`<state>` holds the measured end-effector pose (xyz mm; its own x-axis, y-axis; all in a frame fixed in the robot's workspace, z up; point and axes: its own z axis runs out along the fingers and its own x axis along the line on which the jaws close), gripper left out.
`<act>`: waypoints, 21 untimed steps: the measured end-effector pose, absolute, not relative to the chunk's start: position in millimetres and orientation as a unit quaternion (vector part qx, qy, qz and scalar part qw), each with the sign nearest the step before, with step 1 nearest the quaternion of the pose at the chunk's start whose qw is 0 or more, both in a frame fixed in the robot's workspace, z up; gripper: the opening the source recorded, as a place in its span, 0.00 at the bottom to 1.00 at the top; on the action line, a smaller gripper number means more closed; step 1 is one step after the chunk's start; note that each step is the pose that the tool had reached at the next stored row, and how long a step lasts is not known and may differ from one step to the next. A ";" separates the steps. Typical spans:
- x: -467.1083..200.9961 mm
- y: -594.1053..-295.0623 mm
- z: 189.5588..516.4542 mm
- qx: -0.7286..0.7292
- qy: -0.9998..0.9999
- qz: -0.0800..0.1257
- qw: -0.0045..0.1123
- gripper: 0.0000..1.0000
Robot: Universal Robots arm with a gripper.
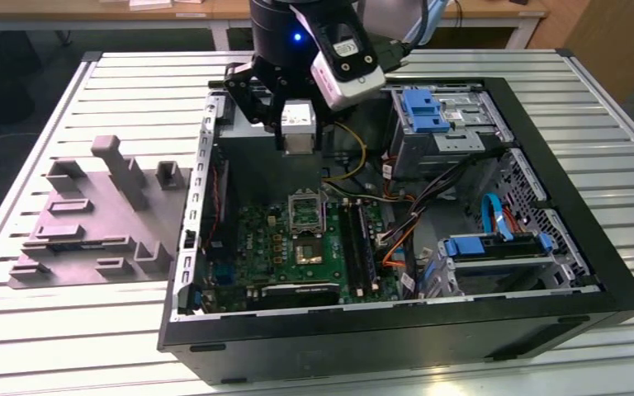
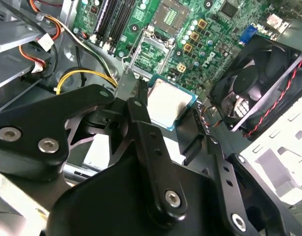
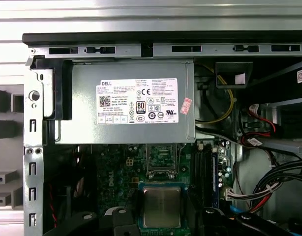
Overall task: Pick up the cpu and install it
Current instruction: 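Place the cpu into insertion slot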
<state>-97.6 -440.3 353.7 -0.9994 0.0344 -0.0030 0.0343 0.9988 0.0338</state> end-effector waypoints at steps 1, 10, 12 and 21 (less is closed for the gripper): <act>-97.6 -440.3 353.7 0.017 1.000 0.017 0.002 0.47; -97.7 -442.6 353.4 0.017 1.000 0.017 0.002 0.47; -97.7 -443.7 352.3 0.016 1.000 0.017 0.002 0.47; -97.6 -449.1 341.3 -0.006 1.000 0.017 0.001 0.47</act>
